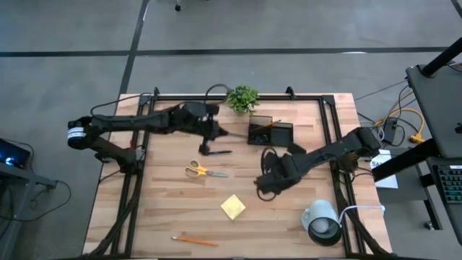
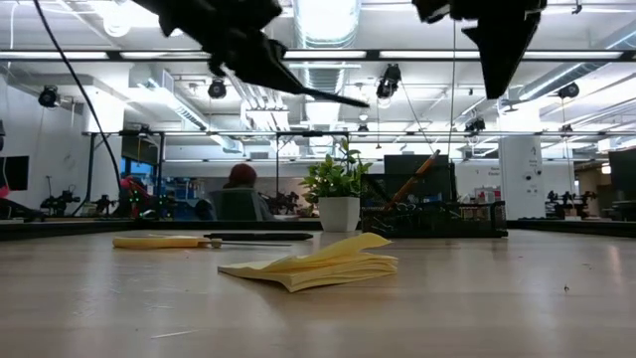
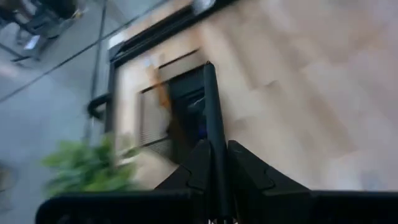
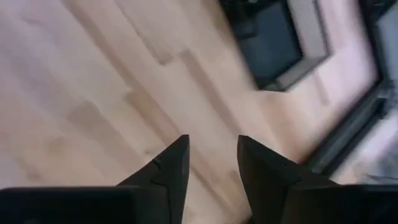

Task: Pick and place office supplies into organizer
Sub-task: Put the bottom black pen into the desk organizer, then put the black pen into the desk organizer

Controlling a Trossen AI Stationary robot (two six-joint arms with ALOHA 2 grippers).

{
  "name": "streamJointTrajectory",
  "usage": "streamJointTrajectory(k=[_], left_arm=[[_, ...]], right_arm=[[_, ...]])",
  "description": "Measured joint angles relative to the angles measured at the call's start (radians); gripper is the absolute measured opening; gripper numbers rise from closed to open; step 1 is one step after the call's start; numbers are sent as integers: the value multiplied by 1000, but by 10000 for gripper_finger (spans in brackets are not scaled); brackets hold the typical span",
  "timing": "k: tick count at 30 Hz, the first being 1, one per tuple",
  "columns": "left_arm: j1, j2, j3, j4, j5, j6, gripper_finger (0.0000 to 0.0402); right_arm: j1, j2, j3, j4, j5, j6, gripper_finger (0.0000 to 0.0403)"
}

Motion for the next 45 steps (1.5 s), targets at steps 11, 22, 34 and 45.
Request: streamJointTrajectory(k=[11,22,34,45], left_arm=[[53,406,503,-262,-186,342,17],[33,720,846,-452,-284,437,17],[-11,813,861,-424,-386,426,71],[-17,722,861,-515,-411,141,163]], right_arm=[[115,-21,-30,30,-5,250,115],[128,-19,-41,35,71,259,98],[128,-19,-53,39,119,240,93],[126,-19,-63,45,119,240,96]])
